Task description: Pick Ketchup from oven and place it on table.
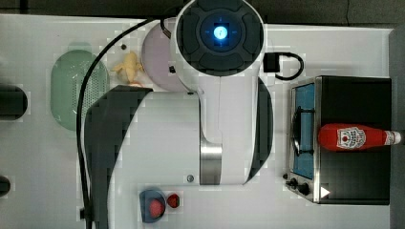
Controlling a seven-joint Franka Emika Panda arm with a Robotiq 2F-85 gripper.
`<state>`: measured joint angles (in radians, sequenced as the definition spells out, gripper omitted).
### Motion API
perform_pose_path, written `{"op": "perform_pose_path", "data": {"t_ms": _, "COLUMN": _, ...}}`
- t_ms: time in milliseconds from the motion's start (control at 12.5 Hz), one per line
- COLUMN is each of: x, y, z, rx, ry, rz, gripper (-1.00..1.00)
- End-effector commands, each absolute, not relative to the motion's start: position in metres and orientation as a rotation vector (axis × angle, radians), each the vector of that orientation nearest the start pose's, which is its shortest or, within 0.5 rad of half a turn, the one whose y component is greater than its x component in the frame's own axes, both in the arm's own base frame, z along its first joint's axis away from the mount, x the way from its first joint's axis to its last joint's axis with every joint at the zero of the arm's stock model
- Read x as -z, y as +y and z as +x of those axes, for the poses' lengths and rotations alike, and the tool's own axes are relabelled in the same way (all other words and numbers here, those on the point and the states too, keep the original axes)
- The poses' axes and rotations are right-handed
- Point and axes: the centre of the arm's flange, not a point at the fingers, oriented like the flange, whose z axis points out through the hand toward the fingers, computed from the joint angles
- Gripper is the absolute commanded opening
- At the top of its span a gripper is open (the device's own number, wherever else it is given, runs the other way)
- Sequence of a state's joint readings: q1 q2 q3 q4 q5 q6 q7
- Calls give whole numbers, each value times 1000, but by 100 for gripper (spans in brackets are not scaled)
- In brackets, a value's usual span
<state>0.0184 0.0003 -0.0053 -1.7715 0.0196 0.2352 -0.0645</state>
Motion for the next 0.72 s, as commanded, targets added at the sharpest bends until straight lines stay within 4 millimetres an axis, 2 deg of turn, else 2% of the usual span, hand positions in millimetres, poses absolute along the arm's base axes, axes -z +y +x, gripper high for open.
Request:
{"op": "perform_pose_path", "data": {"t_ms": 80, "x": -616, "y": -47, "z": 439, "rx": 12, "ry": 1311, "rz": -2815, "gripper": 59}}
{"op": "perform_pose_path", "data": {"t_ms": 240, "x": -616, "y": -52, "z": 440, "rx": 22, "ry": 1323, "rz": -2805, "gripper": 100}}
{"op": "perform_pose_path", "data": {"t_ms": 480, "x": -615, "y": -91, "z": 446, "rx": 100, "ry": 1412, "rz": -2724, "gripper": 100}}
{"op": "perform_pose_path", "data": {"t_ms": 720, "x": -604, "y": -152, "z": 448, "rx": 144, "ry": 1554, "rz": -2612, "gripper": 100}}
